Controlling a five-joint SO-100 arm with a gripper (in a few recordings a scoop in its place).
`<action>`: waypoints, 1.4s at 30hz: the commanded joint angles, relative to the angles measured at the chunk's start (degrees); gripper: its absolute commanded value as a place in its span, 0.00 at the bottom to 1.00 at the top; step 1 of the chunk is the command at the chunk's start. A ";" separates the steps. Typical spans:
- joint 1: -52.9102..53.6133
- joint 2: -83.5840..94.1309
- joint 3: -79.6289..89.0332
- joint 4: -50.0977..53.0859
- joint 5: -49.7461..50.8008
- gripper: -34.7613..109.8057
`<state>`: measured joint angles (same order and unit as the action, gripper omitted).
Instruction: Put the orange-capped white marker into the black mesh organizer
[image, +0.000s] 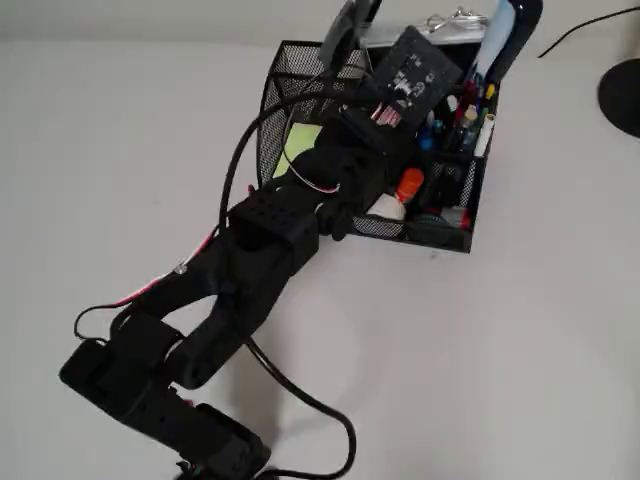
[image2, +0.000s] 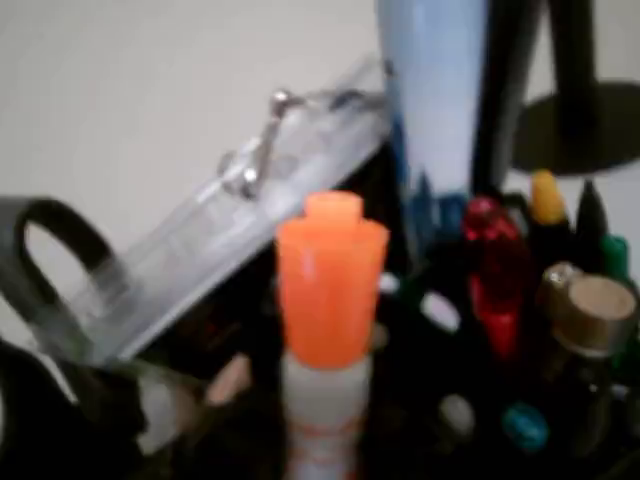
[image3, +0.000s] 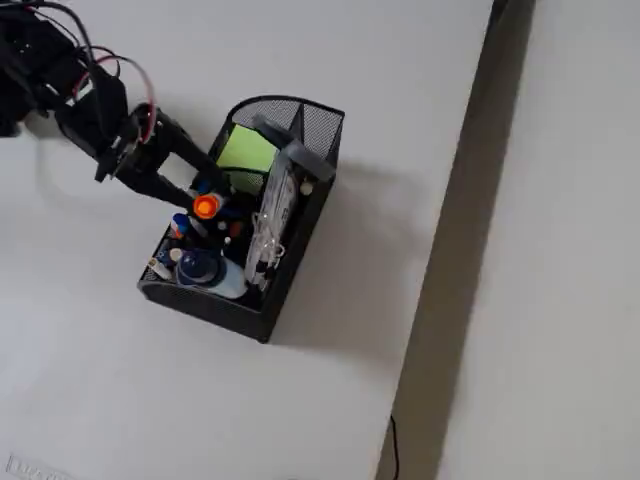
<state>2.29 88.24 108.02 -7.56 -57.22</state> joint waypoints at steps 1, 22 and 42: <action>-0.26 -1.14 0.79 2.72 0.18 0.44; 1.32 29.97 1.67 42.54 21.71 0.42; -4.48 59.77 21.62 77.34 54.32 0.24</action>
<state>-0.09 141.94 120.59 71.37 -3.96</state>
